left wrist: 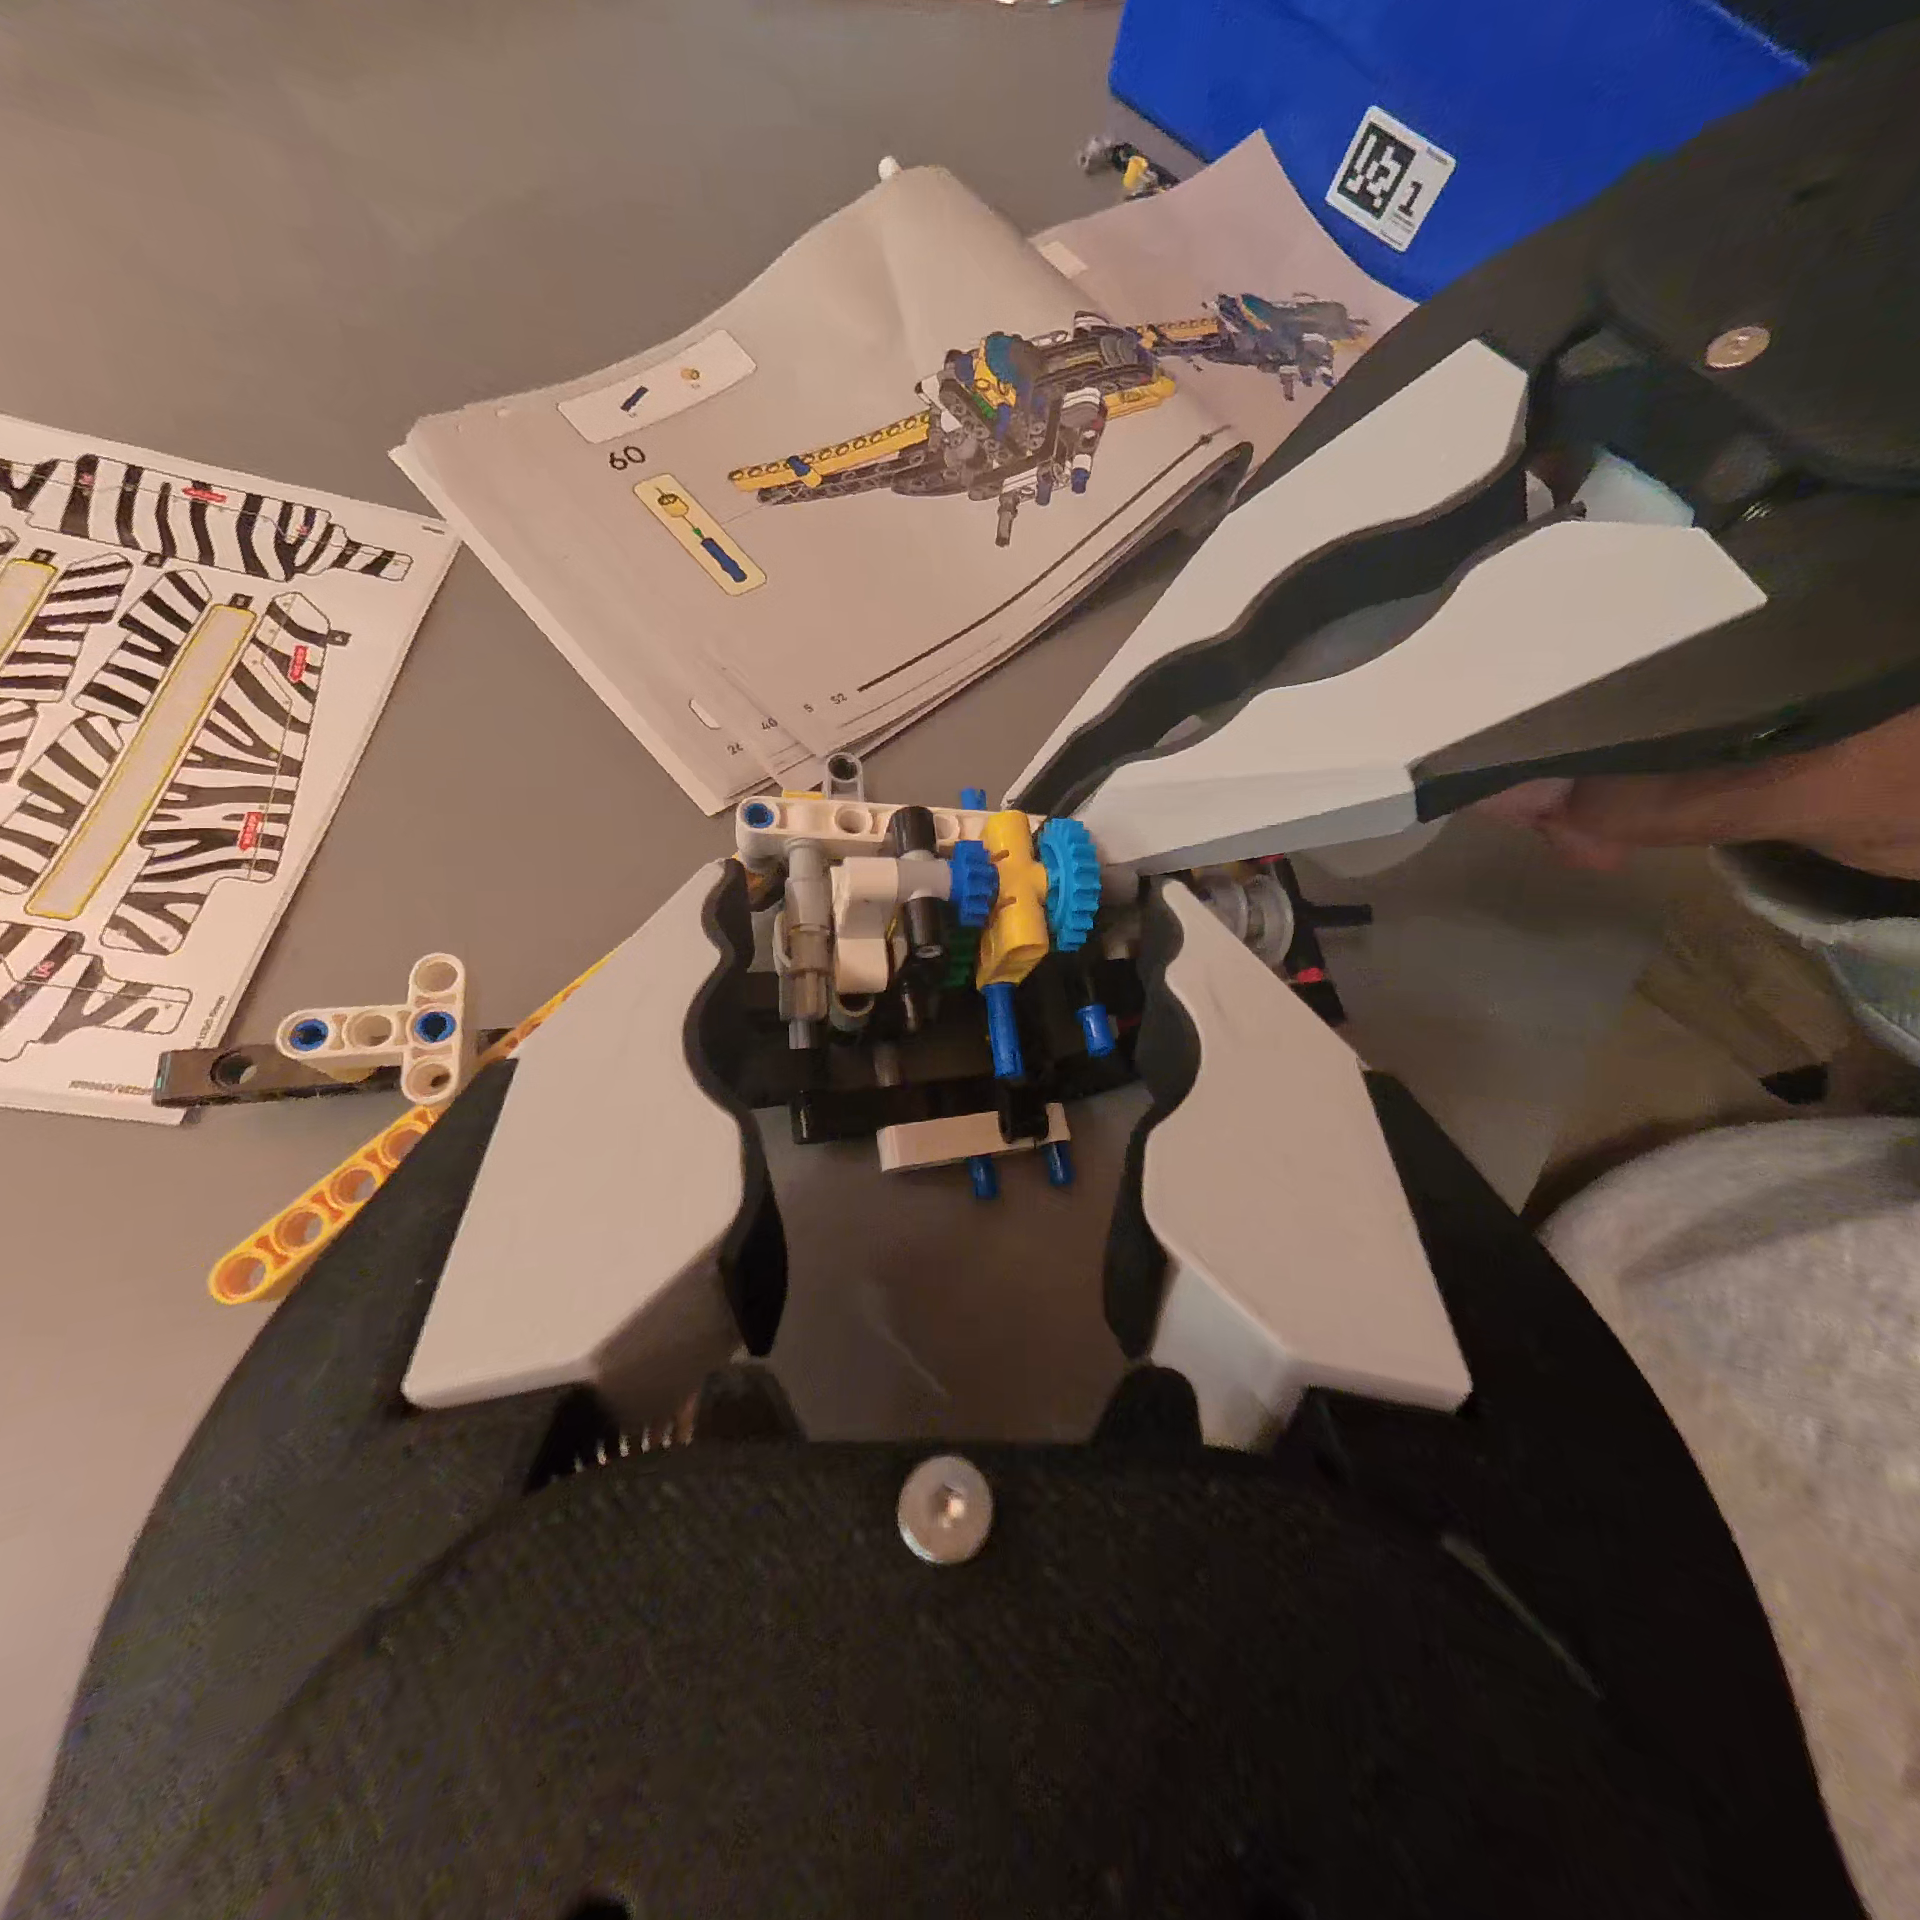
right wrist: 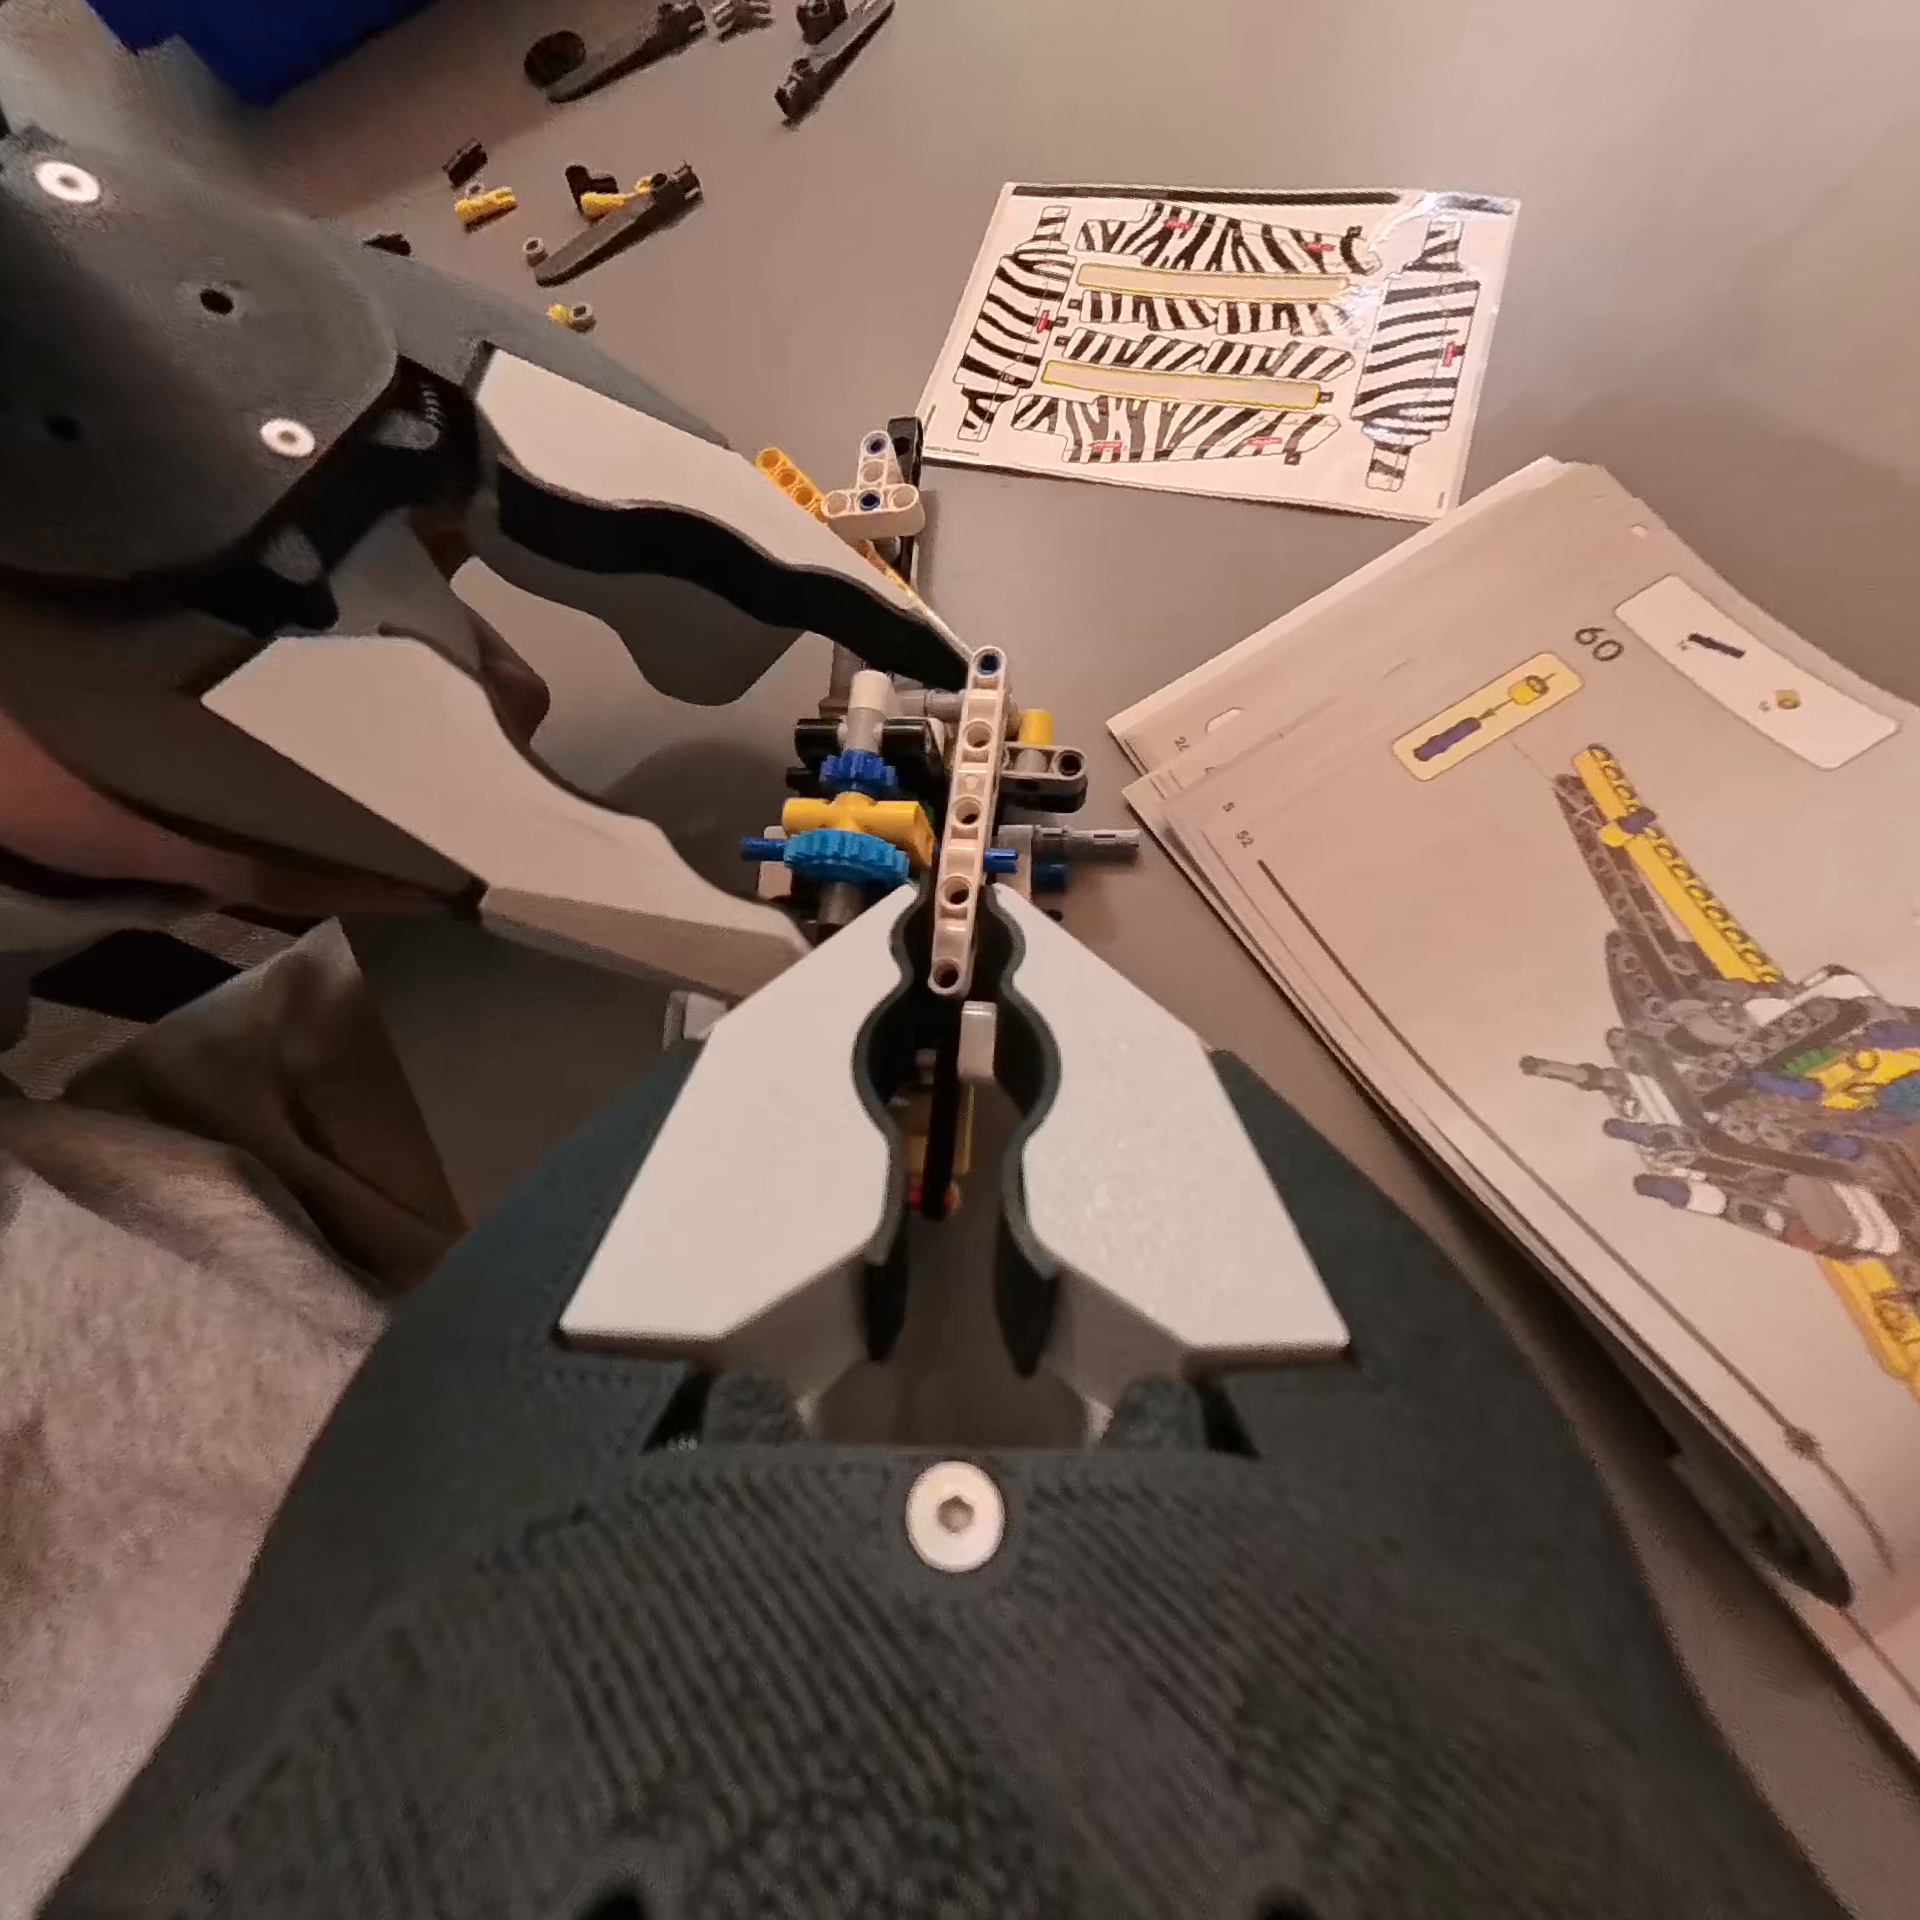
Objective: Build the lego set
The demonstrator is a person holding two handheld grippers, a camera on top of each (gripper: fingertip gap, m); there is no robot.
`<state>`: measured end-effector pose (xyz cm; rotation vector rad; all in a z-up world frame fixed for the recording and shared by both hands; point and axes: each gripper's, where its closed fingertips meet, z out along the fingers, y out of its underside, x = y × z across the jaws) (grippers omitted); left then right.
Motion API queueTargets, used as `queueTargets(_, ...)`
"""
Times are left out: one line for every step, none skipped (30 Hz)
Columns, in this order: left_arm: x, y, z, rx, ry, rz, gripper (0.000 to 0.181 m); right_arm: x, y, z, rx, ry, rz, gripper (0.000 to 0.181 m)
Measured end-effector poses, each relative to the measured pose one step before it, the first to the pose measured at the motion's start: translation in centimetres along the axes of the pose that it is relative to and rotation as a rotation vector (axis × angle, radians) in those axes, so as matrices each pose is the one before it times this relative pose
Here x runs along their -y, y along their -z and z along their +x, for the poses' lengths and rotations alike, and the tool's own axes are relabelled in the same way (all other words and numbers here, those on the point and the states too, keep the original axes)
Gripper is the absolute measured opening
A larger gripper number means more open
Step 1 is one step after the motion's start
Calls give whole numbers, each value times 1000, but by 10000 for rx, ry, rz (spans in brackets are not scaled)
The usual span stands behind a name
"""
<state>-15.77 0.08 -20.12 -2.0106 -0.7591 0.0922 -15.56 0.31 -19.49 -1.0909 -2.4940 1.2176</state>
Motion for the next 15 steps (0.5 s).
queueTargets(5,81,-102,-39,13,40,73,3,-7,0,-20,152,16,6)
queueTargets(-50,13,-23,-38,-3,12,72,27,-16,-6,0,113,38,6)
queueTargets(-12,12,-4,20,-47,27,71,23,-21,-8,12,41,45,6)
queueTargets(-15,19,2,40,-63,15,70,23,-14,10,11,35,47,6)
queueTargets(-21,-9,123,-25,-59,9,65,38,-19,69,-24,30,57,6)
queueTargets(20,-16,-31,71,-41,51,65,35,-21,60,-33,40,56,5)
queueTargets(-12,2,-13,24,-15,10,66,30,-3,17,-21,16,39,5)
queueTargets(9,-7,-13,2,40,8,66,17,-11,8,-18,16,32,5)
queueTargets(-8,6,-27,2,-16,5,66,13,-11,18,-27,1,26,5)
queueTargets(-15,11,-33,-3,-45,4,66,24,-22,2,-22,-12,26,5)
queueTargets(-18,6,-6,-2,-43,-9,66,15,-7,-1,-11,7,15,5)
queueTargets(-33,16,-13,19,-66,-21,66,-1,3,1,-11,20,7,5)
queueTargets(-16,4,-11,34,-51,-9,67,0,0,-6,-8,-4,19,5)
queueTargets(-9,9,-1,22,7,3,67,6,-6,5,-14,-1,35,5)
queueTargets(-8,11,-3,18,28,0,67,29,-2,8,-28,-2,53,5)
